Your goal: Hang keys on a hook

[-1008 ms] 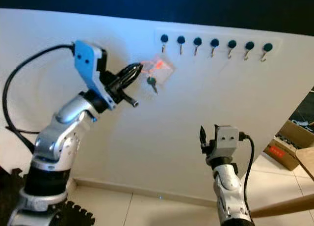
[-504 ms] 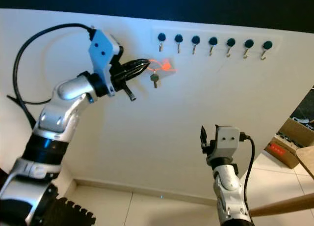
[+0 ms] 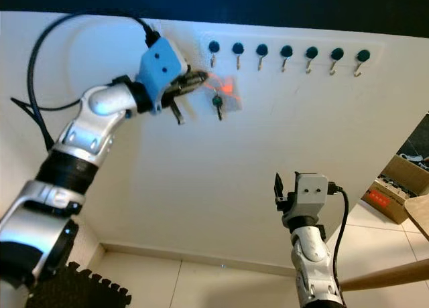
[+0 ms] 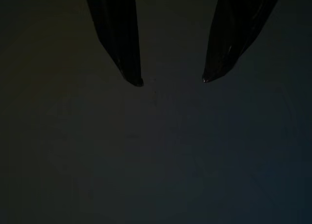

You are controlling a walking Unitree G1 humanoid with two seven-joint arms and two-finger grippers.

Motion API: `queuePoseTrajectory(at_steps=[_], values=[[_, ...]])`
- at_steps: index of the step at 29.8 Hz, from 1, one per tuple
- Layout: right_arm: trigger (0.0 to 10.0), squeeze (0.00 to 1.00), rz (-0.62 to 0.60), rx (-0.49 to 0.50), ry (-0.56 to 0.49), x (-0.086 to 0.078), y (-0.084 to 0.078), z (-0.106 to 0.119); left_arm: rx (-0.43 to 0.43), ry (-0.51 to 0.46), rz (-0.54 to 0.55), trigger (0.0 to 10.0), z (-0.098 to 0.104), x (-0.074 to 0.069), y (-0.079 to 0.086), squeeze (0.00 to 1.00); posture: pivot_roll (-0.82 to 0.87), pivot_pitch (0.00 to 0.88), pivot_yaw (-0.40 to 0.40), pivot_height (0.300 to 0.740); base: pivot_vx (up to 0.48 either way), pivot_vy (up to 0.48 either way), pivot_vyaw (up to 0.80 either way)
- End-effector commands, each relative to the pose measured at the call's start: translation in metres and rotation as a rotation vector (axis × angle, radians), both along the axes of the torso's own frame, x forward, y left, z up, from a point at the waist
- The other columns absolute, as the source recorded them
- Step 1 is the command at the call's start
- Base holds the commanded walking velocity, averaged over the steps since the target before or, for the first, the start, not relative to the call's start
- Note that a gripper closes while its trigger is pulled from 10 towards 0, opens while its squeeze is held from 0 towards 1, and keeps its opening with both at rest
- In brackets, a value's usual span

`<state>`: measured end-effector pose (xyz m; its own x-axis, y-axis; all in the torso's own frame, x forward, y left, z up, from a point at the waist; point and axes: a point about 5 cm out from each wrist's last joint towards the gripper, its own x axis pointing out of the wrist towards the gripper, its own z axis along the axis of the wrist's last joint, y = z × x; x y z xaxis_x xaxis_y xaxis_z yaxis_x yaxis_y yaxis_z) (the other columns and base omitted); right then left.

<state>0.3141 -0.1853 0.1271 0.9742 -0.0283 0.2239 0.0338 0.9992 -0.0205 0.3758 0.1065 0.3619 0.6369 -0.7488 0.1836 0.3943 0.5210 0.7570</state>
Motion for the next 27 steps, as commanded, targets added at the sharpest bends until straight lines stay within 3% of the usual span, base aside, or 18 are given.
queuePoseTrajectory(at_steps=[1, 8, 16, 27], values=[[10.0, 0.0, -0.006, 0.002, 0.011, -0.003, 0.0, -0.003, 0.005, -0.023, 0.012, 10.0, 0.003, 0.001, 0.002, 0.0, 0.09, 0.135, 0.028, 0.74, 0.0, 0.0, 0.0], [10.0, 0.0, -0.006, 0.001, 0.012, -0.003, -0.002, -0.003, -0.001, -0.058, 0.014, 10.0, 0.013, 0.003, 0.01, 0.0, 0.09, 0.132, 0.023, 0.74, 0.0, 0.0, 0.0], [10.0, 0.0, 0.001, -0.001, 0.01, -0.001, 0.0, -0.002, -0.01, -0.065, 0.036, 10.0, 0.012, 0.008, 0.013, 0.0, 0.09, 0.129, 0.017, 0.74, 0.0, 0.0, 0.0], [10.0, 0.0, 0.001, -0.001, 0.009, -0.002, 0.0, -0.002, -0.035, -0.057, 0.048, 10.0, 0.006, 0.014, 0.007, 0.0, 0.09, 0.131, 0.021, 0.74, 0.0, 0.0, 0.0]])
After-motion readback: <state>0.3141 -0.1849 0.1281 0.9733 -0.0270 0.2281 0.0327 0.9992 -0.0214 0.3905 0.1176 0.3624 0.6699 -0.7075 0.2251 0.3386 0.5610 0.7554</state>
